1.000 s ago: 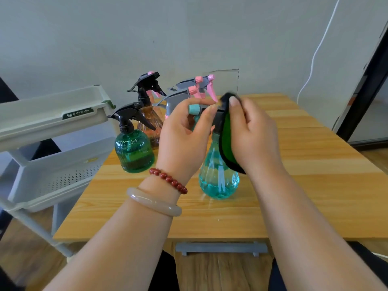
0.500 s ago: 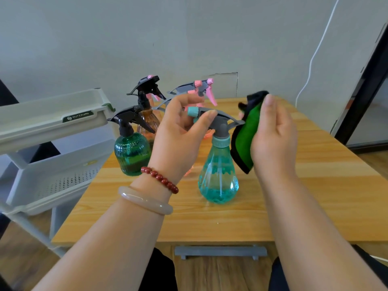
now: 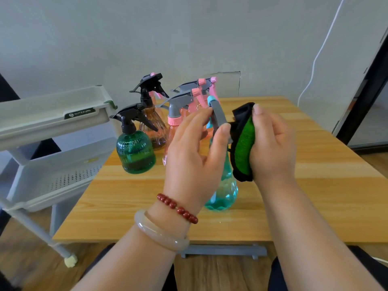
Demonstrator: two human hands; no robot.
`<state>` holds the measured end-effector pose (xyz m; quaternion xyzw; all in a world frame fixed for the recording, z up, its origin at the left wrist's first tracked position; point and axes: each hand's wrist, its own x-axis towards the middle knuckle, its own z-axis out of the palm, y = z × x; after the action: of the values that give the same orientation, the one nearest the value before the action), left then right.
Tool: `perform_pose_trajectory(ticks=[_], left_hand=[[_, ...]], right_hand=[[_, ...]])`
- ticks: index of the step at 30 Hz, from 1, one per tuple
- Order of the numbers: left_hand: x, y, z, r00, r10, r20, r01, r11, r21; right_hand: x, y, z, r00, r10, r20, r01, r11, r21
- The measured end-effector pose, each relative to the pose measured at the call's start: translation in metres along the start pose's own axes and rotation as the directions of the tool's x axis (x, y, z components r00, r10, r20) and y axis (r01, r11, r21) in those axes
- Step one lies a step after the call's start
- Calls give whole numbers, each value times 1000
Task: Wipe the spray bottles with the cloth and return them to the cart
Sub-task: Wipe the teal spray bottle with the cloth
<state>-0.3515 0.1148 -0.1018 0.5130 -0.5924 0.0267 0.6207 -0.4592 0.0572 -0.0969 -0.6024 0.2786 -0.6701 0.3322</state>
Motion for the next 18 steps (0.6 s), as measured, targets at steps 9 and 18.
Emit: perform_pose_trajectory(ticks=[9, 18], left_hand=[[7, 3, -6, 930, -246, 274, 352, 812, -466], [8, 4, -4, 927, -287, 243, 364, 845, -392]], right_hand=[[-6, 15, 19, 952, -254, 173, 279, 950, -139], [-14, 12, 34, 955, -187, 231, 238, 948, -213]])
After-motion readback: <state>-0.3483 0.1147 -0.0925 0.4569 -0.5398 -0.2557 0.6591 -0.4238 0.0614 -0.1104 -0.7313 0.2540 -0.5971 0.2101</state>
